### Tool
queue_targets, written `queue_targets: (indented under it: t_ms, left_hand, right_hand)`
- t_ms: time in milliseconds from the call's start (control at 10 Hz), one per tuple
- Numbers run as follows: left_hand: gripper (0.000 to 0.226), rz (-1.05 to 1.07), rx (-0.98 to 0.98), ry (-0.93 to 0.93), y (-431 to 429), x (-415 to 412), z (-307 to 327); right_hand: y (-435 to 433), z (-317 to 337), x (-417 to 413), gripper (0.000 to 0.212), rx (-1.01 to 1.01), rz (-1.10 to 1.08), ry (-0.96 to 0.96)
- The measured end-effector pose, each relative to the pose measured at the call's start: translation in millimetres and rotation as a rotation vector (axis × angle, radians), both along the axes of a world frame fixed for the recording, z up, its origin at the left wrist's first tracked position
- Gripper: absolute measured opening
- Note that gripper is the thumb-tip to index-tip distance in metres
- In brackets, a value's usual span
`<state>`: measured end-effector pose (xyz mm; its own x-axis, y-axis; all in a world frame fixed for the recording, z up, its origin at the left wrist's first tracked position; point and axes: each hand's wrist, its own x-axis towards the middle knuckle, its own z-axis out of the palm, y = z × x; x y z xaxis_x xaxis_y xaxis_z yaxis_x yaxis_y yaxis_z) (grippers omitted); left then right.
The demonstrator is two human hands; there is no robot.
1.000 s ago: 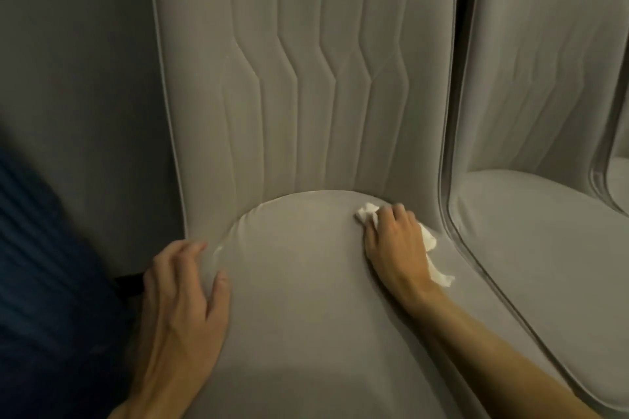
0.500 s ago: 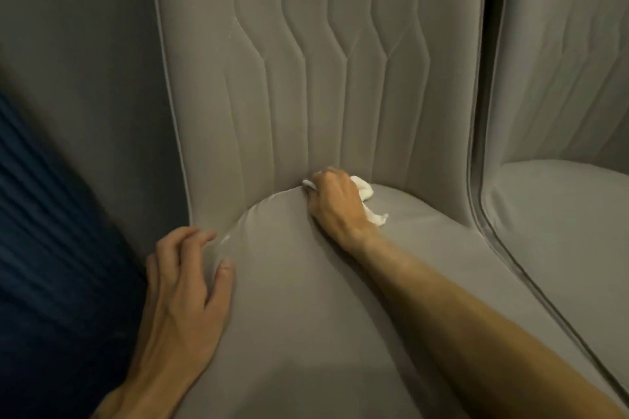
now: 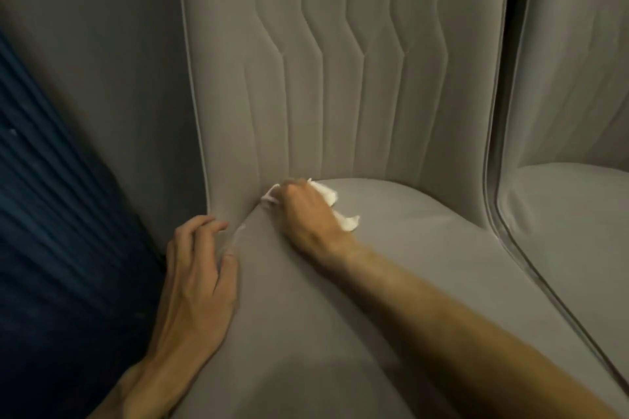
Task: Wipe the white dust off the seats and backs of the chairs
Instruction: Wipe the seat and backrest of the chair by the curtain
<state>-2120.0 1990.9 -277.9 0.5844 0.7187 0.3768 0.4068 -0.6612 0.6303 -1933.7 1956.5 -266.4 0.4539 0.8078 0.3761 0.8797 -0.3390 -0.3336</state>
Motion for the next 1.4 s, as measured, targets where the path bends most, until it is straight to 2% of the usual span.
queue_targets:
  t_ms: [100, 200, 400, 500, 600, 700, 800, 900, 1000, 1100, 1200, 1300, 1400]
  left_hand:
    - [0.033, 0.006, 0.008, 0.009, -3, 0, 2]
    - [0.032, 0.006, 0.045, 0.049, -2, -2, 3]
    - [0.029, 0.055, 0.038, 0.164, -2, -5, 9]
    - [0.035, 0.033, -0.045, 0.181, -1, -10, 12]
    - [0.039, 0.024, -0.141, 0.210, -3, -15, 16]
    - [0.043, 0.010, -0.180, 0.243, -8, -24, 20]
    - [0.053, -0.040, -0.269, 0.278, -11, -37, 26]
    - [0.061, -0.036, -0.392, 0.303, -17, -51, 32]
    - [0.061, -0.050, -0.431, 0.327, -26, -61, 39]
    - [0.057, -0.029, -0.462, 0.310, -32, -66, 43]
    - [0.052, -0.011, -0.484, 0.278, -38, -76, 45]
    - [0.029, 0.043, -0.548, 0.227, -51, -95, 48]
    - [0.028, 0.092, -0.658, 0.230, -63, -111, 49]
  right_hand:
    - [-23, 10, 60, 0.019, -0.057, -0.128, 0.006]
    - [-19, 8, 62, 0.019, -0.045, -0.271, 0.044]
    - [-4, 0, -45, 0.012, 0.020, 0.050, 0.178]
    - [-19, 8, -42, 0.013, -0.086, 0.176, 0.190]
    - [-2, 18, -17, 0.016, -0.081, 0.029, 0.192]
    - [3, 21, -36, 0.016, -0.075, -0.048, 0.236]
    - [-22, 22, -78, 0.013, -0.034, 0.079, 0.293]
    - [-46, 31, -84, 0.011, -0.110, 0.397, 0.311]
    - [-38, 42, -56, 0.010, -0.098, 0.336, 0.306]
    - [-19, 44, -52, 0.016, -0.047, 0.075, 0.350]
    - [-34, 35, -97, 0.016, -0.041, 0.089, 0.396]
    - [-81, 32, -140, 0.019, -0.181, 0.346, 0.462]
    - [-78, 44, -124, 0.014, -0.228, 0.508, 0.378]
